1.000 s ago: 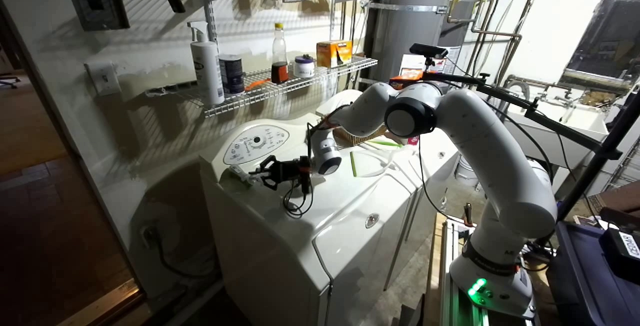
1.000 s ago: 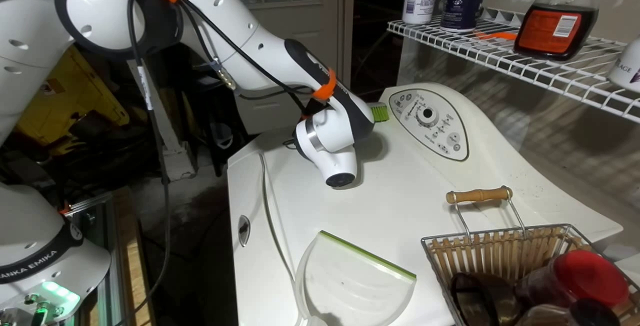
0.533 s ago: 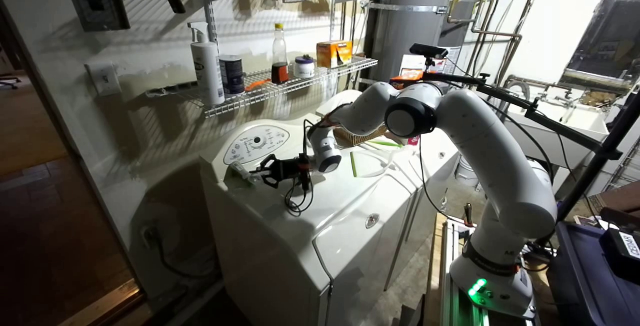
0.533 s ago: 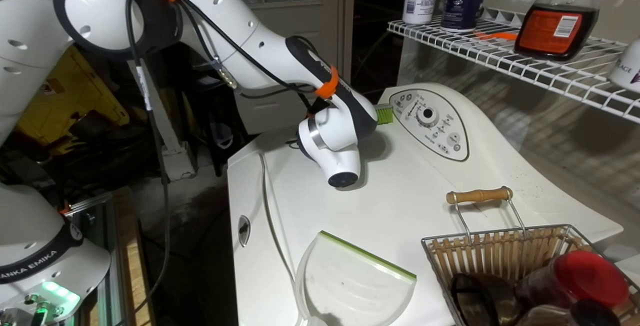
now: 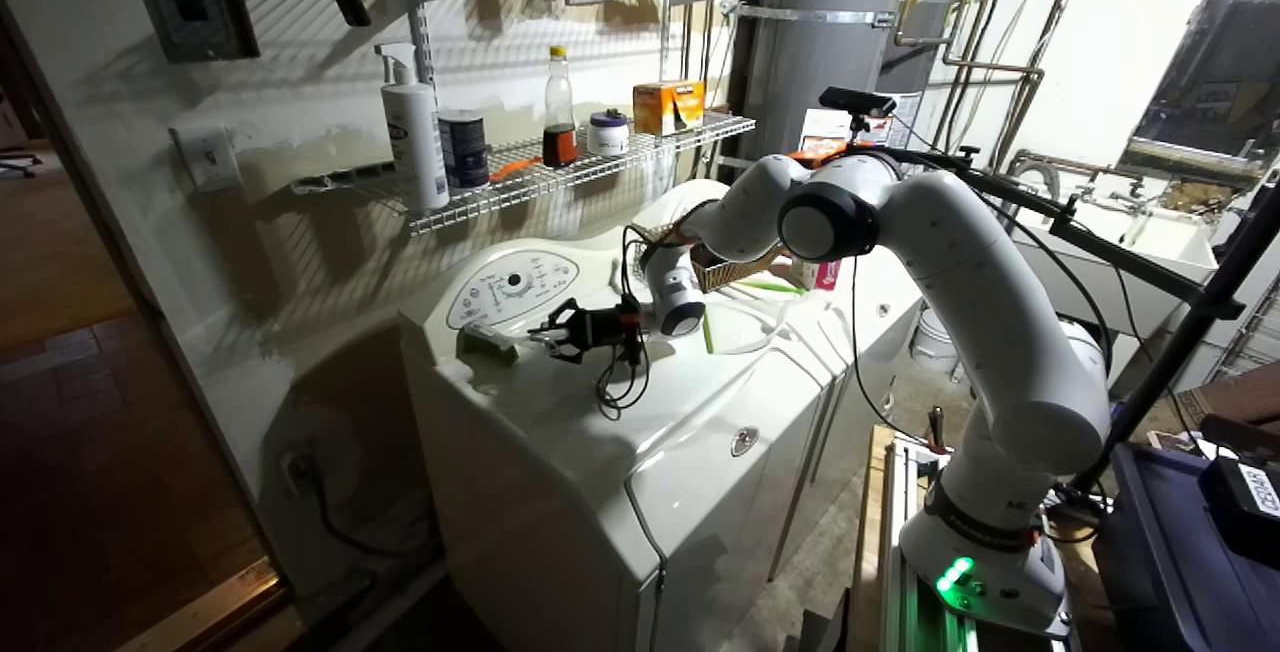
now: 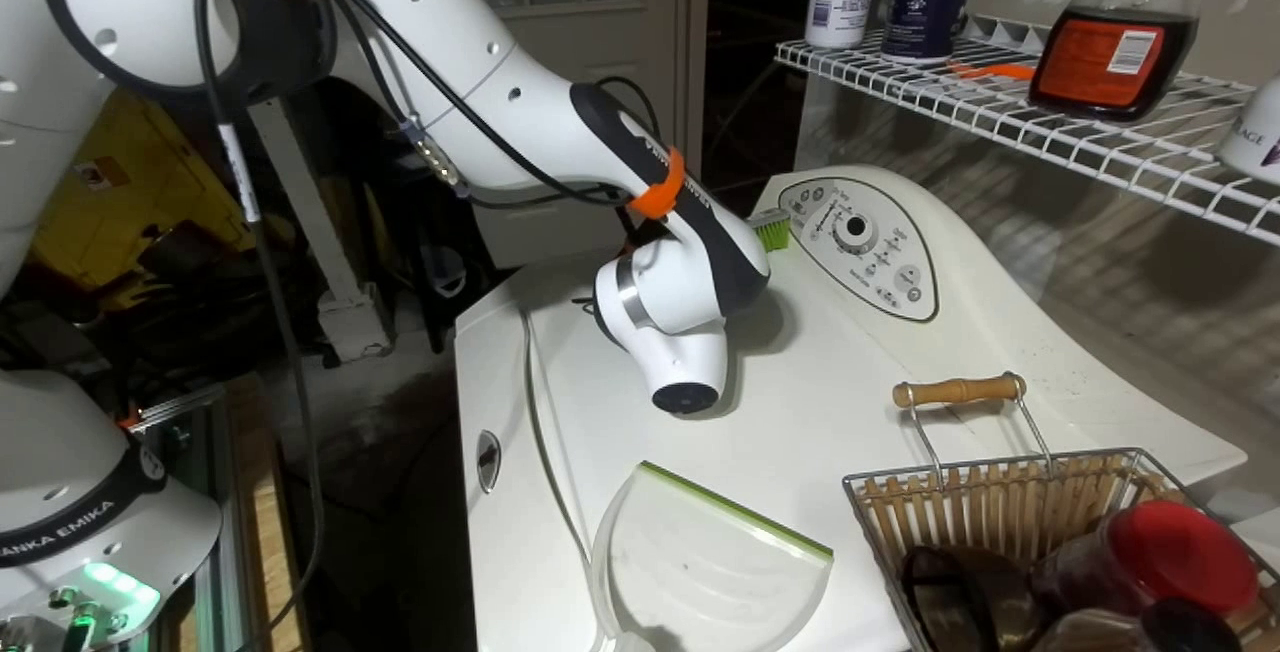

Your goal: Use the brush to sweep the top of the washer

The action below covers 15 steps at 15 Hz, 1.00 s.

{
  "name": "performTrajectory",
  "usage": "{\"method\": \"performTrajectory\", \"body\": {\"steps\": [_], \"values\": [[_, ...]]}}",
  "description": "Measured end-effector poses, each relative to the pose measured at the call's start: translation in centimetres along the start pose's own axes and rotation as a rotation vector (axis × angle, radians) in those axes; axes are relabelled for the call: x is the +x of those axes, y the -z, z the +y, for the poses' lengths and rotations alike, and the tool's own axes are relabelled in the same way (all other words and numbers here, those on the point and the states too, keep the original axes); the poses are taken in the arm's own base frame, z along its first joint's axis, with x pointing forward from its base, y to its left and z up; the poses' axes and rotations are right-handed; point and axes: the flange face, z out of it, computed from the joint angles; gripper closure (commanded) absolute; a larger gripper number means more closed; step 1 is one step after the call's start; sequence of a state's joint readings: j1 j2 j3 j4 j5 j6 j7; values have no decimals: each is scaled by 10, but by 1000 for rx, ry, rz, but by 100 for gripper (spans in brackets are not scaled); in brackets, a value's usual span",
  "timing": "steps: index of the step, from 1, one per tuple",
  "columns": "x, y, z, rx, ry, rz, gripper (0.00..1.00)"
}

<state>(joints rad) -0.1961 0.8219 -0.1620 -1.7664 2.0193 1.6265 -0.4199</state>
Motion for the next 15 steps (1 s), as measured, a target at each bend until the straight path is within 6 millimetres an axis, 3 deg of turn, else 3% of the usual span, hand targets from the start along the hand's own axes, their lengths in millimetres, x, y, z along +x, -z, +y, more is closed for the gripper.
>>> {"method": "performTrajectory", "body": {"steps": [6,15], "values": [[15,66,-14,18,-59,121,96],[18,79,-19,19,-60,152,96]]}}
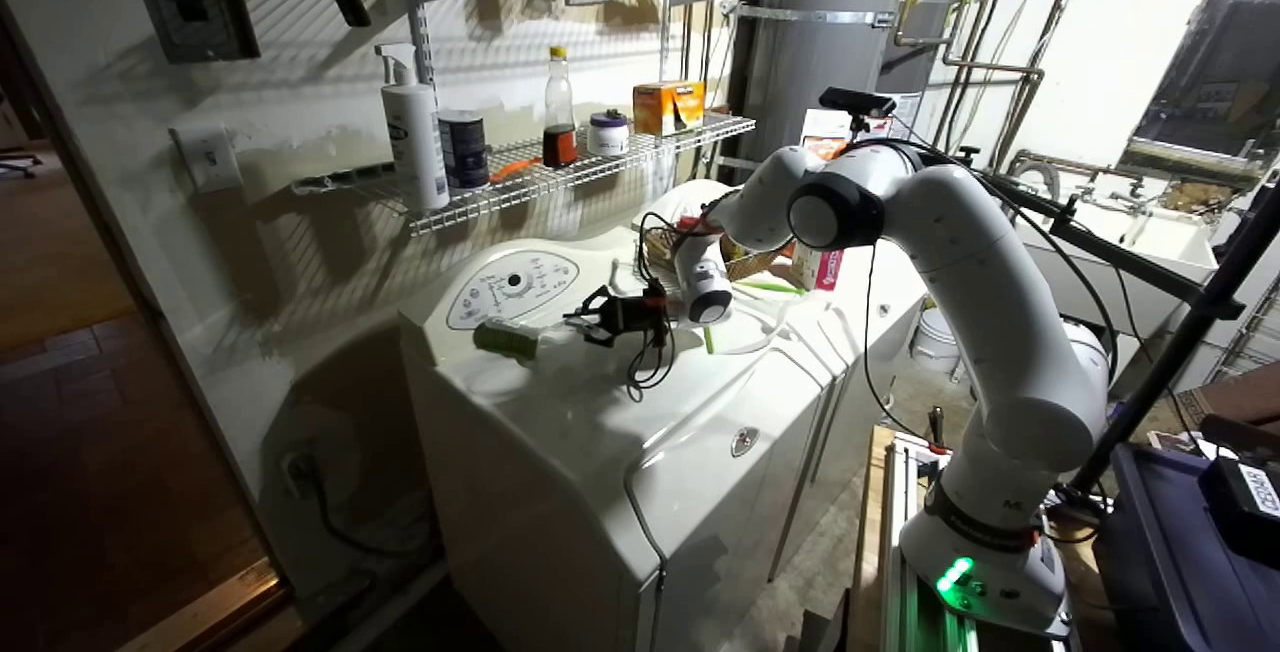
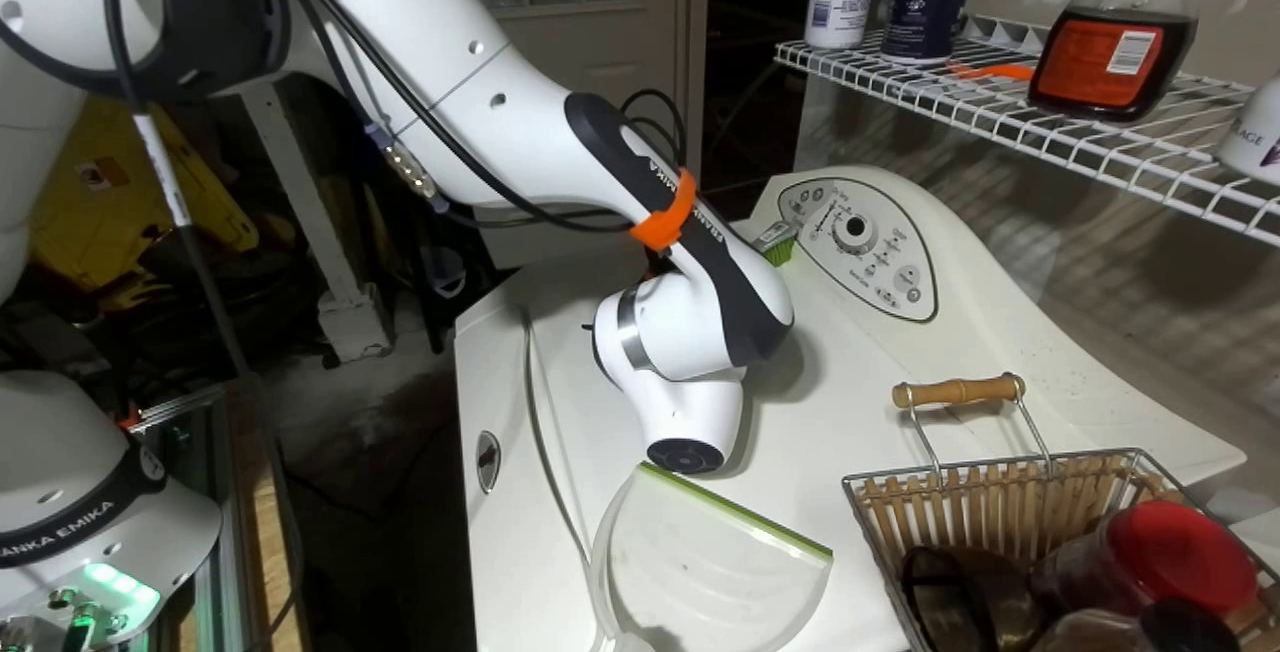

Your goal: Use the brush to sweep the top of the washer

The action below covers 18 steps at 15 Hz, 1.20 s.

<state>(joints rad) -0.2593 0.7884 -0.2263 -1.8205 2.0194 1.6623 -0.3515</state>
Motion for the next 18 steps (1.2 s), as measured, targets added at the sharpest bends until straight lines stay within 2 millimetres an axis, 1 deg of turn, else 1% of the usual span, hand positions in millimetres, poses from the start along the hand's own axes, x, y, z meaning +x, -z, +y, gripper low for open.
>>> {"method": "performTrajectory", "body": {"steps": [3,5,13,18], "values": [[0,13,-5,-5,12,39,96],[-2,26,-8,-5,14,67,96],[-22,101,-23,4,10,253,96],[-31,132,-22,6,13,343,96]]}}
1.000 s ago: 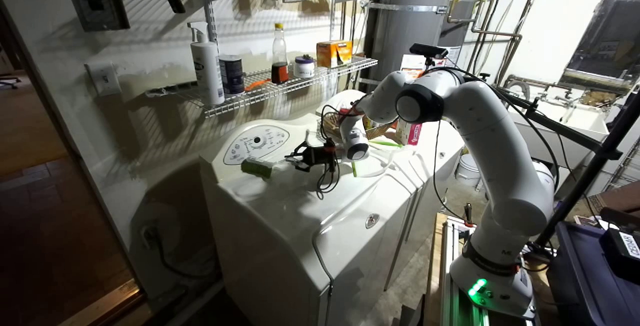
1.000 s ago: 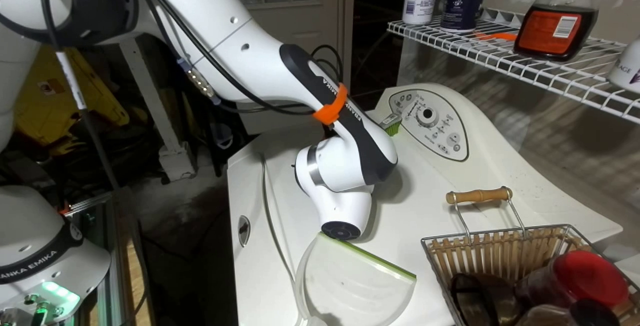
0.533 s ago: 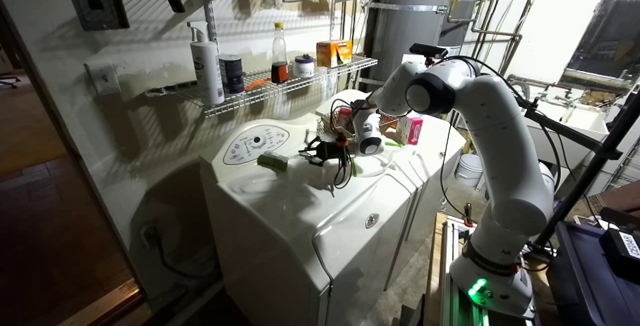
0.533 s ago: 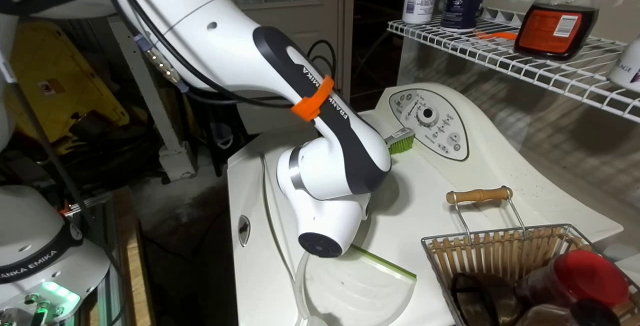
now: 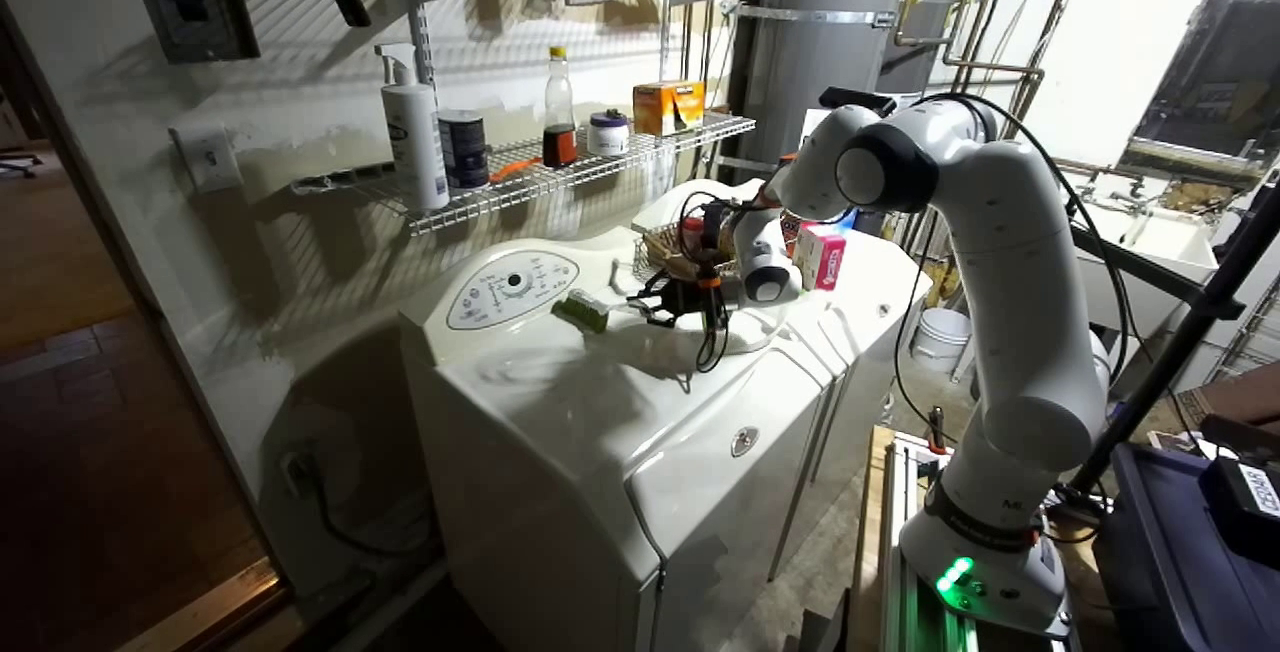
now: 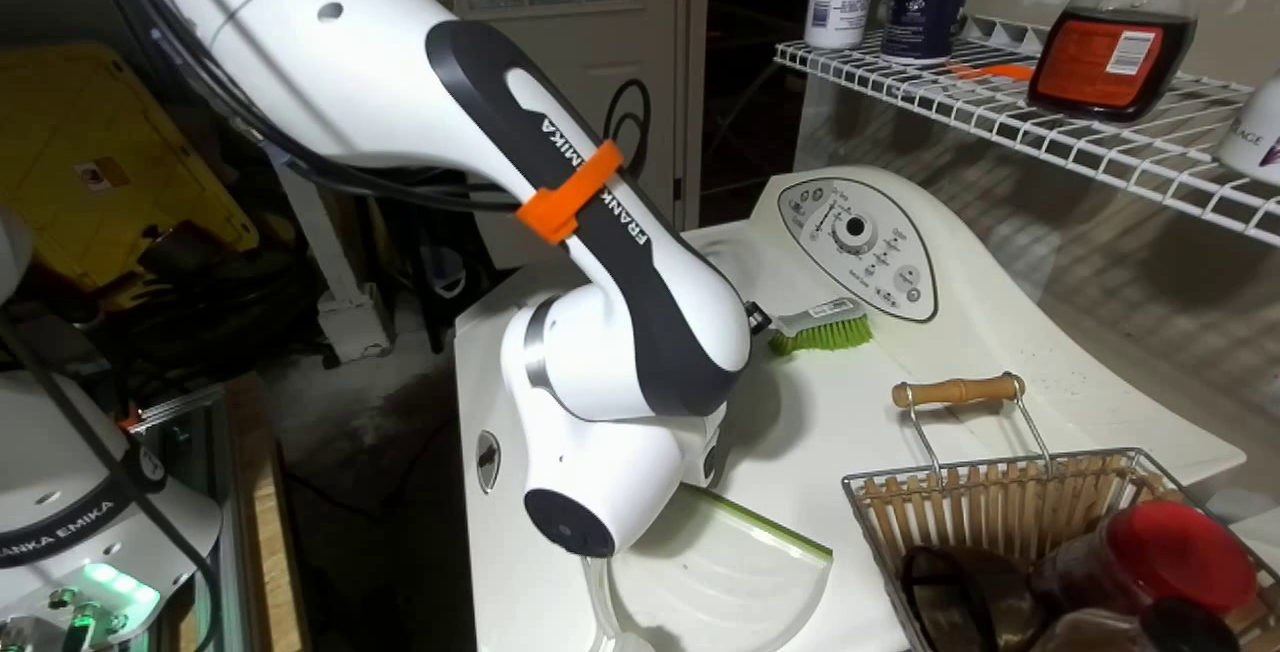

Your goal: Use the brush to sweep the top of the washer

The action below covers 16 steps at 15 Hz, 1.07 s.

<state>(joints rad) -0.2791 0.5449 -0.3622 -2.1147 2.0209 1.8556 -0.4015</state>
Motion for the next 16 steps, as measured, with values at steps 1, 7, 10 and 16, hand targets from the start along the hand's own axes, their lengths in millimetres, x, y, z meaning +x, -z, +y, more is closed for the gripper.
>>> {"method": "performTrajectory", "body": {"steps": [1,7,10,16], "values": [[0,5,0,0,1,13,96],[-7,7,-5,18,0,12,96],[-30,-11,-17,64,29,-86,96],[-98,-24,-39,190,12,-283,96]]}}
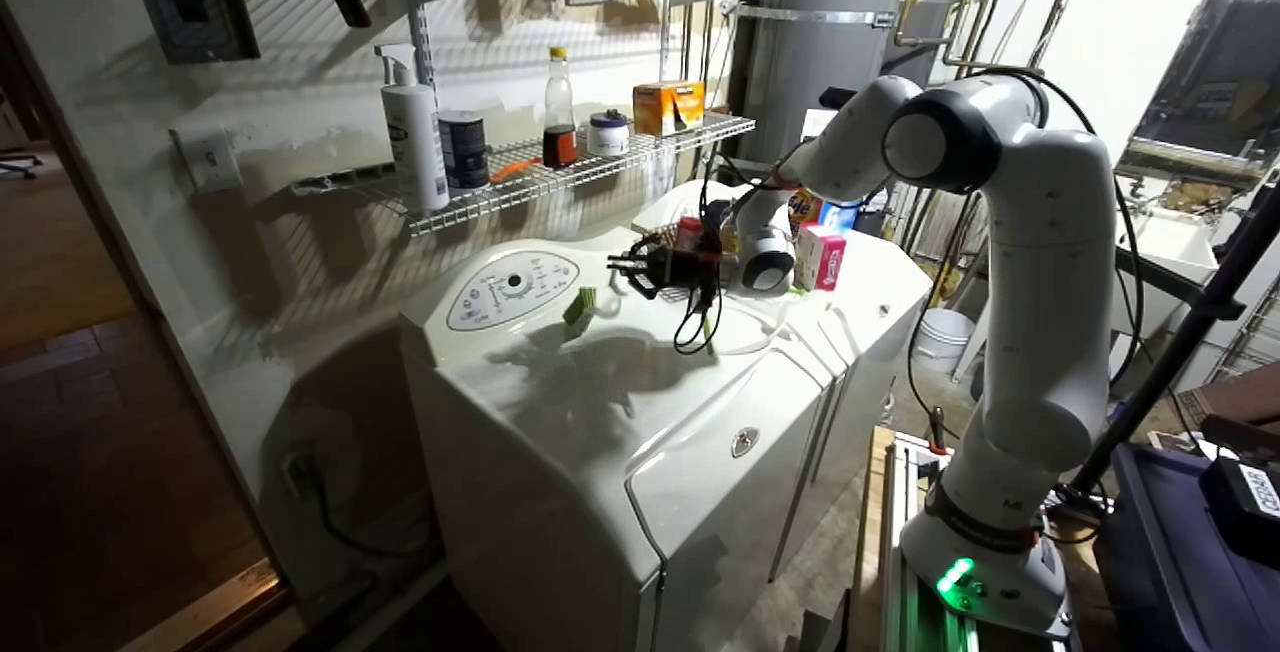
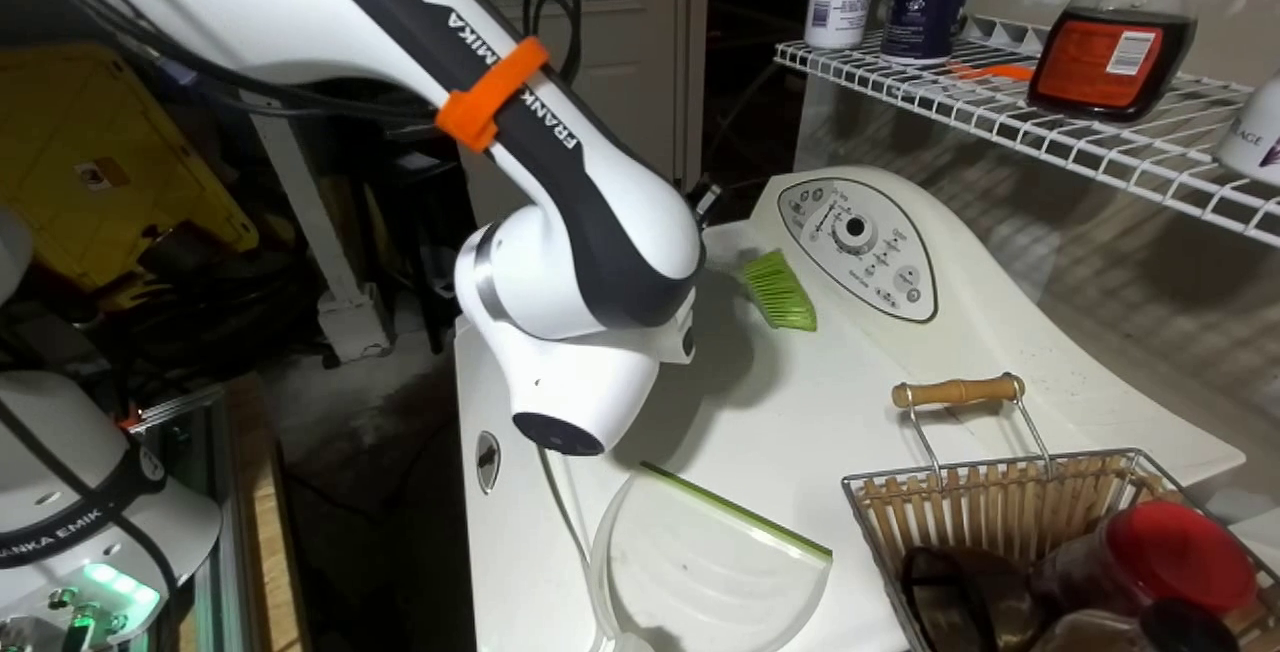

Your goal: Use the brush to sweep the top of the washer

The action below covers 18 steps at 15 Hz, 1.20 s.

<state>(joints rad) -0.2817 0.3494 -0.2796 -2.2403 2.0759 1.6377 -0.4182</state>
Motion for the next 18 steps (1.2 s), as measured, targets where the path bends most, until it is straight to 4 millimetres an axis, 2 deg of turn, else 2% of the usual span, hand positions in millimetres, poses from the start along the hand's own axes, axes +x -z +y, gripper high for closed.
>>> {"method": "performTrajectory", "body": {"steps": [3,6,7,8,9,10,13,16,18], "values": [[-34,9,10,109,-70,-60,96],[-60,24,23,191,-121,-93,96],[-67,28,29,199,-136,-99,90],[-72,32,36,197,-144,-101,61],[-76,35,42,188,-140,-100,64],[-80,38,48,156,-116,-105,62],[-89,38,50,27,-17,-120,43],[-105,27,27,-101,84,-117,21],[-118,14,-3,-193,155,-101,7]]}}
